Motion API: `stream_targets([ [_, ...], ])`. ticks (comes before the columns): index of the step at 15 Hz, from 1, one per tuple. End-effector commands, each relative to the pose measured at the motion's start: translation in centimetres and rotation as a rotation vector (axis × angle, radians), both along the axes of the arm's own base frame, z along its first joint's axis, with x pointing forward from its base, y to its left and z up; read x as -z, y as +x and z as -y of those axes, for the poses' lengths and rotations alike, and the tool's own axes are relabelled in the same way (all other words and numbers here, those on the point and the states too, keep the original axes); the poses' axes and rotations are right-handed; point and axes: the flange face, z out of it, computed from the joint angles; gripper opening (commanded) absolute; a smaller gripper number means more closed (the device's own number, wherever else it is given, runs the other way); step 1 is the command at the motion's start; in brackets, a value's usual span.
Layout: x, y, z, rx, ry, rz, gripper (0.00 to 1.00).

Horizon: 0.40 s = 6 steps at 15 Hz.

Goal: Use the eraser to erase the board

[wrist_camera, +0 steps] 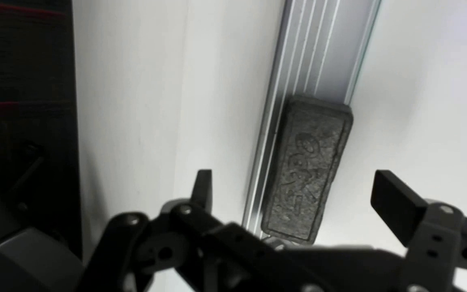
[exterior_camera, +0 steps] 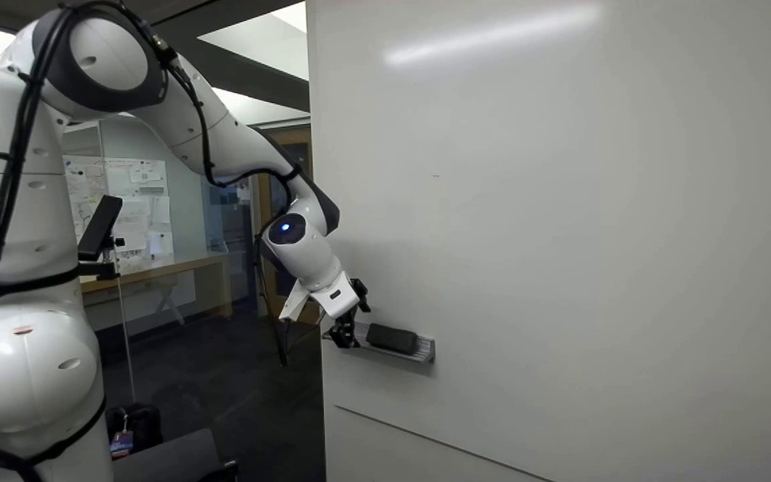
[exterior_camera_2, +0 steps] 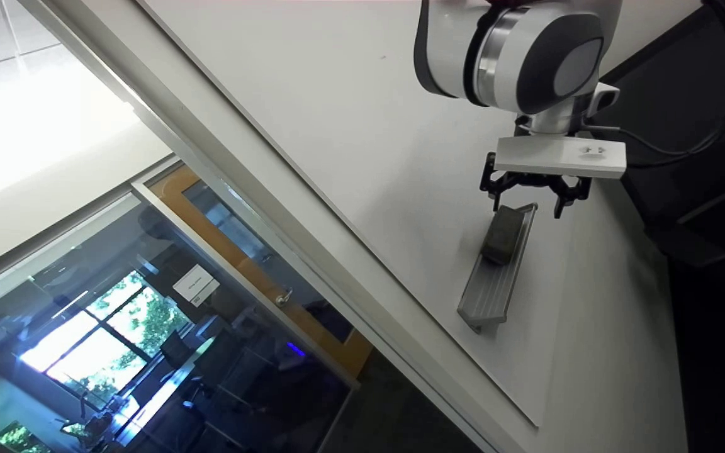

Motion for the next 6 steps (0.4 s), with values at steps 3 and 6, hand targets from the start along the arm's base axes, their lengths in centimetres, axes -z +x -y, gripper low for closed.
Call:
stream_targets([
  [3, -0.4, -2.2, 3.4, 0.027, -0.028, -0.042, 1.00],
  [6, -0.9, -2.3, 4.9, 0.039, -0.033, -0.048, 1.00],
])
